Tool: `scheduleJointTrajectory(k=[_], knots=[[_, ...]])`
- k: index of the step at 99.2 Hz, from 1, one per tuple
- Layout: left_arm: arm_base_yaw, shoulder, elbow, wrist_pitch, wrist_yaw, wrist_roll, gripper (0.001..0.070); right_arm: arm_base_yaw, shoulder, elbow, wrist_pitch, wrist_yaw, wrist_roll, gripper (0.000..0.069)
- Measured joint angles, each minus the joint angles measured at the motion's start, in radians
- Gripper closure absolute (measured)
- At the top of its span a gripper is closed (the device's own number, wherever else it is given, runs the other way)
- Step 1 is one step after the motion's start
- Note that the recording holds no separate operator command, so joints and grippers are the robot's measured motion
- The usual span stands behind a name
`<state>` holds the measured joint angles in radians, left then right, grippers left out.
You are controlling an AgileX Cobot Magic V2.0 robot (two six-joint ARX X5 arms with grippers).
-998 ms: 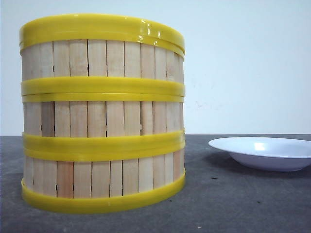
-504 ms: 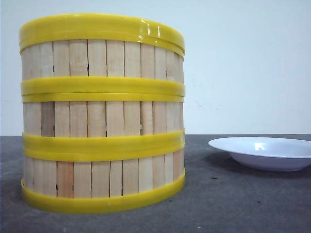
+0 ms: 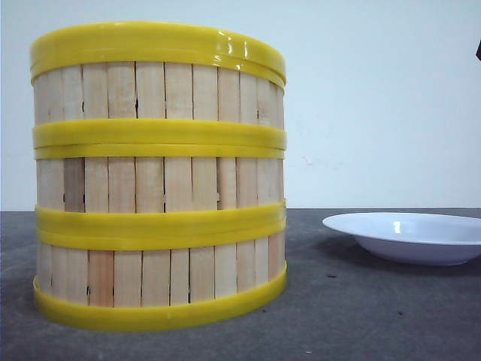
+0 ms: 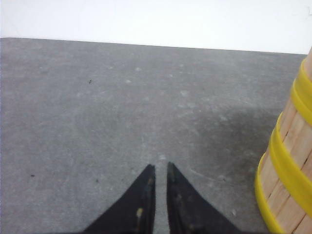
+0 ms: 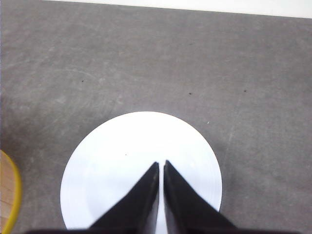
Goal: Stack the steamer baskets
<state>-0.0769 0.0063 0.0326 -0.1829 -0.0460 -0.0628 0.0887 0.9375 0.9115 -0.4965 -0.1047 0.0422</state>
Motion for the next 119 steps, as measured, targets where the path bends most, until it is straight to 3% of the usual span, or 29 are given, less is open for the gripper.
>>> scheduleJointTrajectory(k=[37,65,80,94,119], knots=[[0.0,0.0,0.0,0.0,0.0,0.0,0.0695,0.003,-0.027,-0.035,0.119,0.017,0.0,0.0682],[0.0,0.0,0.0,0.0,0.0,0.0,0.0695,0.003,-0.427,-0.477,0.459,0.053,-0.001,0.0682],[0.0,0.0,0.0,0.0,0.0,0.0,0.0695,0.003,-0.679,-0.724,0.439,0.059,-0.001,0.0682],[0.0,0.0,0.0,0.0,0.0,0.0,0.0695,0.003,-0.853,-0.834,0.425,0.083,-0.001,0.0682],[0.0,0.0,0.0,0.0,0.0,0.0,0.0695,0.005,-0.934,-0.897,0.39,0.082,-0.001,0.0682]])
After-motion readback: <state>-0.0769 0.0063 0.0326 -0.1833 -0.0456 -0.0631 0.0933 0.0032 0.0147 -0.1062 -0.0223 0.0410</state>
